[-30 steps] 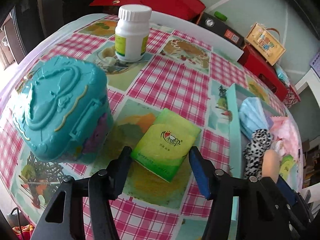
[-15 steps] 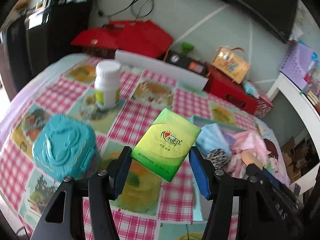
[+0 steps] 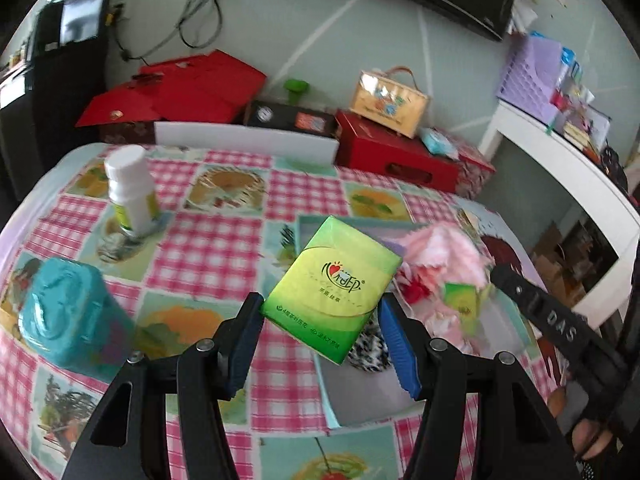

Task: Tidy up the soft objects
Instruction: 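Carry the tissue pack and sponge into the tray and open both tools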

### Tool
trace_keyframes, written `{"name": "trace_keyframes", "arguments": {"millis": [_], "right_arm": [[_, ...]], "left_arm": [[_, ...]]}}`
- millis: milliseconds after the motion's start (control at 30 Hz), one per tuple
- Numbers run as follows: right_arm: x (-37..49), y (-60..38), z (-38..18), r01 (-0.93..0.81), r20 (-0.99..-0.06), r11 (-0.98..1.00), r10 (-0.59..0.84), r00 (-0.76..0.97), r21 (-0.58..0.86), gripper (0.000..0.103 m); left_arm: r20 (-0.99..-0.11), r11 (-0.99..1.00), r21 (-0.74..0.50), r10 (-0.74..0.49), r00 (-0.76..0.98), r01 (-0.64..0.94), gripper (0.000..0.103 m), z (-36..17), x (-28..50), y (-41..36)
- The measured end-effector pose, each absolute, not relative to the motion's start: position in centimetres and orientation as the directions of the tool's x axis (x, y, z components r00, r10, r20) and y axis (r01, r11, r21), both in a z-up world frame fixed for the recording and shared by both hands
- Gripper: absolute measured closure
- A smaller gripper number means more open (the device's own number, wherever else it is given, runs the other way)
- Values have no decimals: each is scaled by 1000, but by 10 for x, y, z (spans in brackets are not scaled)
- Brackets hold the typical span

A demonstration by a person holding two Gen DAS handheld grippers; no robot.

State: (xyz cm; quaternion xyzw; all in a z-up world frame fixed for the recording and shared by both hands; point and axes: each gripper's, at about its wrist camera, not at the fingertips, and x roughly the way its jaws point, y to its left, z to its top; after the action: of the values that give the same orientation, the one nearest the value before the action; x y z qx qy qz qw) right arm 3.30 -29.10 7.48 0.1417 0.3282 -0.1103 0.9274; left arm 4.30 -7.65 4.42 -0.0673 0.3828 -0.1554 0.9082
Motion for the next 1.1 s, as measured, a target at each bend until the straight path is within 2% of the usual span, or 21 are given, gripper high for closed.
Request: {"name": "trace_keyframes", "arguments": {"millis": [400,633,1000,1033,1100], "right_arm": [[38,-293,60,299,-690,938,-100,717,176,56],[50,-281,38,265,-771,956,-72,632,128,56],[50,-277,34,258,-780,959,-73,622,116,56],[50,-277,34,259,-780,959,-74,622,116,56],[51,-278,34,260,-780,959,-74,622,116,56]], "left_arm": [[-749,911,-289,-407,523,295,43,17,48,-101],[-800,911,-277,-395,451,306,42,-2,51,-113],[-814,911,-271,-389,432,311,41,-3,53,-115],[-815,911,-269,-388,431,313,40,-3,53,-115],[-811,906,-271,-397,430,324,29,-2,53,-117]]}}
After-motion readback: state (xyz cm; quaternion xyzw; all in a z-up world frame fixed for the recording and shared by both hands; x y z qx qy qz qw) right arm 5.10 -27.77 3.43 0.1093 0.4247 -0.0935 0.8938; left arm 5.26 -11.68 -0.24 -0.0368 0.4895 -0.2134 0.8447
